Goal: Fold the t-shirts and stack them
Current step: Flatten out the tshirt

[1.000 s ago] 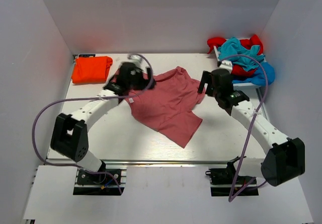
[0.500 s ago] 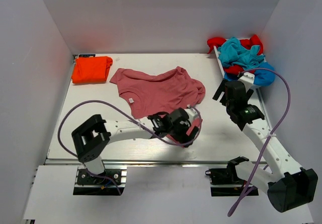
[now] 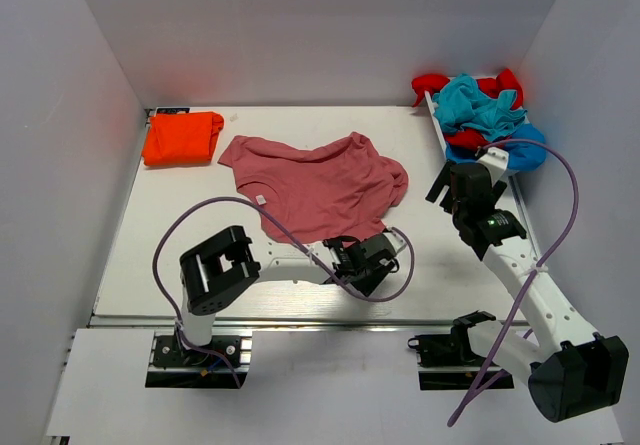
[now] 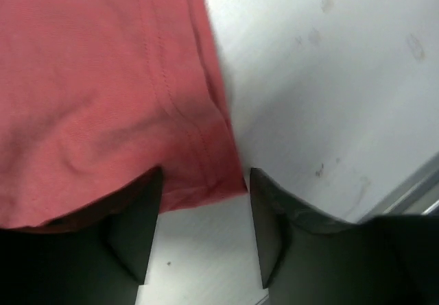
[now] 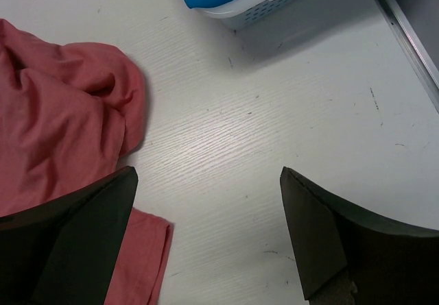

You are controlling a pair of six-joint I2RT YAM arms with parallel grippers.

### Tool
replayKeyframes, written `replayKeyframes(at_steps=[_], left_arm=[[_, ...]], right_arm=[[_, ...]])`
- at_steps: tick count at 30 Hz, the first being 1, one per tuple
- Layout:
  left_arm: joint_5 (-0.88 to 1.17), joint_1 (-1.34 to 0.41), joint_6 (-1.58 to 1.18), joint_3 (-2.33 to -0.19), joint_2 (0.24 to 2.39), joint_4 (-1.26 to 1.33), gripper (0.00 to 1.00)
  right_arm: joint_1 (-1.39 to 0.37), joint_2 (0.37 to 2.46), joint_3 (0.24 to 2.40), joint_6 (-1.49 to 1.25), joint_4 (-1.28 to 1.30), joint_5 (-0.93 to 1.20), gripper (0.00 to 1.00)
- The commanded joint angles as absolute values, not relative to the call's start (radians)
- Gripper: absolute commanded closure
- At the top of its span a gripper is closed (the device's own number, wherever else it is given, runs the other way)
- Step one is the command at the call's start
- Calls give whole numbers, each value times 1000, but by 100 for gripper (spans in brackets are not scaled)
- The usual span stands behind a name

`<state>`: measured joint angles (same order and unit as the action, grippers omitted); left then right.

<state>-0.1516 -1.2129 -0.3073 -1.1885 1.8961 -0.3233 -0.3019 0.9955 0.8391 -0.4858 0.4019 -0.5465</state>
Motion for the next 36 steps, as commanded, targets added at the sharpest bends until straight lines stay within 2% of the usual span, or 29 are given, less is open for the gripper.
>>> replayKeyframes(at_steps=[1,2,3,4,9,15,18,21,26,29,36], left_arm=[[-207,-1207,-327,-1210,1947,-386,47],[-207,-1207,-327,-1210,1959,-399,68],[-219,-1207,-327,-1210,1959,-408,79],[-253,-1207,-362,-1201,1959,-420,100],[-389,-1194,-481,-1100,1846,-448,100],[-812,-1161,-776,-1017,1591,-729,100],[-935,-1123,-886,-1037,1537,-845,100],[-974,-1092,-920,-1060,1459,-911,100],[-1026,-1057,-865,-1060,1303,-835,100],[-1049,-1048,-784,-1069,1220,-795,100],[-1029,-1048,-730,-1078,1190,-746,100]], right_arm=[[-290,980,836,-476,370,-542,10],[-285,982,836,-476,370,-540,10],[-284,982,831,-474,370,-534,10],[-284,982,830,-474,361,-535,10],[-275,1014,827,-443,345,-479,10],[-273,1112,844,-338,295,-267,10],[-275,1169,845,-313,276,-203,10],[-284,1262,868,-311,327,-170,10],[-299,1382,861,-275,305,-28,10],[-331,1411,844,-259,272,-11,10],[-446,1463,808,-275,192,78,10]])
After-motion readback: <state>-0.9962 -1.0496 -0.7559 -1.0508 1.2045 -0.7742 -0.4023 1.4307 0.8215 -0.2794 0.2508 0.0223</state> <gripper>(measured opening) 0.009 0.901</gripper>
